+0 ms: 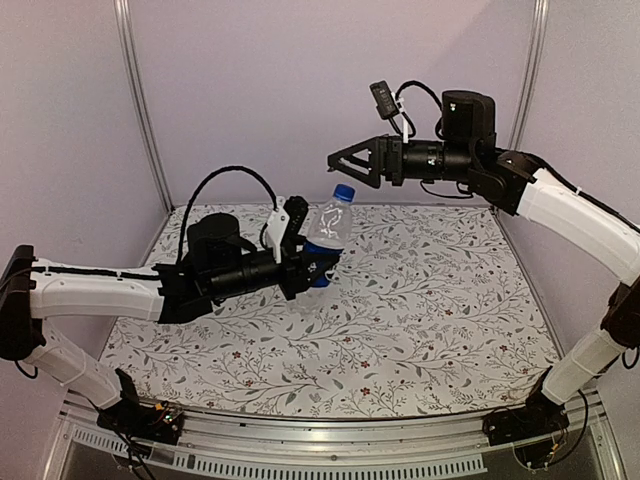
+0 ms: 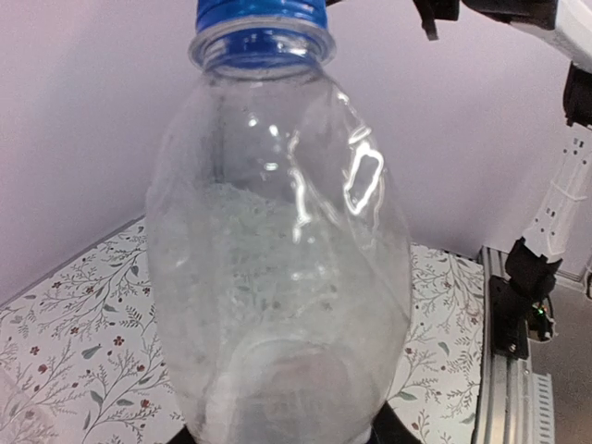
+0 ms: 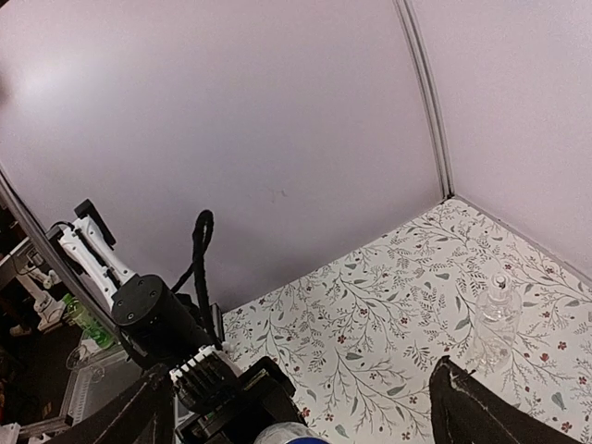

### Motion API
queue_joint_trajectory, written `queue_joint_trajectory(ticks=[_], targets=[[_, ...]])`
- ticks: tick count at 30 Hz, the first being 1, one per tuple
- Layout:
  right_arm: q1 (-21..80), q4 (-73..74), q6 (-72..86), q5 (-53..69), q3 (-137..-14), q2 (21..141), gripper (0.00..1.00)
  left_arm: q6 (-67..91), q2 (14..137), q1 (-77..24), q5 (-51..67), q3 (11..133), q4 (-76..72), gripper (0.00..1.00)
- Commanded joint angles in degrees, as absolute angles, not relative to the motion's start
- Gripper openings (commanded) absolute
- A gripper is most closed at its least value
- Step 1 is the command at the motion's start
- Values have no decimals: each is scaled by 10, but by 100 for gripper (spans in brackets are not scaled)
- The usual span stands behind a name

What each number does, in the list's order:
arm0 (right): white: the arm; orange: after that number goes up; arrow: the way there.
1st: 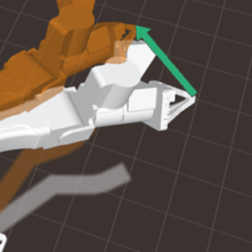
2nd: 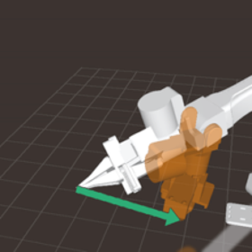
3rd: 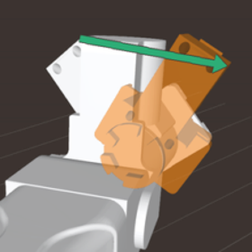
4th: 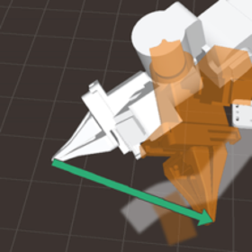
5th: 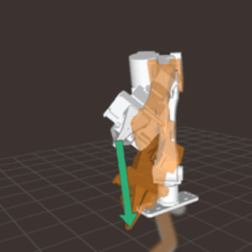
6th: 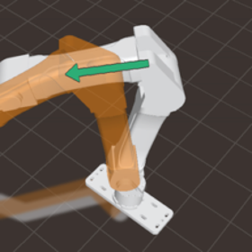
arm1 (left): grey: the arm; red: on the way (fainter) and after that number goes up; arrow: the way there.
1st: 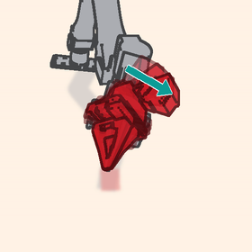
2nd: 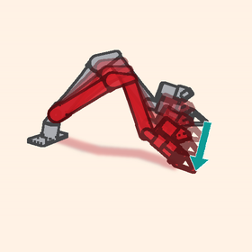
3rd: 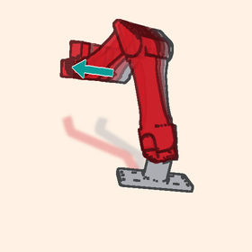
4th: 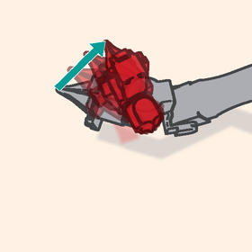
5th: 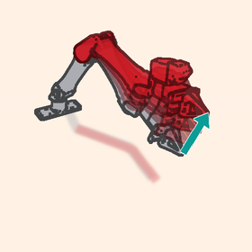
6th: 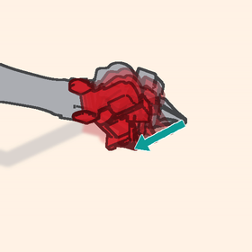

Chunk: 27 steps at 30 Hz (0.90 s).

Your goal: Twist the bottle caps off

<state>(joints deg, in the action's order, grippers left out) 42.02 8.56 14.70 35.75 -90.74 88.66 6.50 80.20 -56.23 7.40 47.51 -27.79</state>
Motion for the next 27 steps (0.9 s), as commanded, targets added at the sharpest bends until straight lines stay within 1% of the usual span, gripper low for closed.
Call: queue_joint_trajectory(ticks=[1, 8, 13, 16, 20, 21, 27], targets=[[445, 115, 192, 211, -930, 880, 92, 54, 805, -576, 9, 489, -267, 34], [468, 128, 211, 176, -929, 903, 84, 55, 803, -579, -21, 490, -262, 34], [477, 129, 214, 181, -923, 913, 81, 54, 799, -579, -30, 489, -261, 35], [479, 125, 214, 181, -914, 915, 77, 54, 797, -579, -32, 489, -261, 34], [478, 119, 214, 183, -904, 911, 67, 53, 795, -579, -35, 487, -260, 35], [479, 118, 214, 183, -902, 911, 65, 53, 795, -579, -36, 487, -260, 34], [479, 123, 212, 177, -894, 911, 64, 54, 793, -579, -39, 486, -260, 34]])
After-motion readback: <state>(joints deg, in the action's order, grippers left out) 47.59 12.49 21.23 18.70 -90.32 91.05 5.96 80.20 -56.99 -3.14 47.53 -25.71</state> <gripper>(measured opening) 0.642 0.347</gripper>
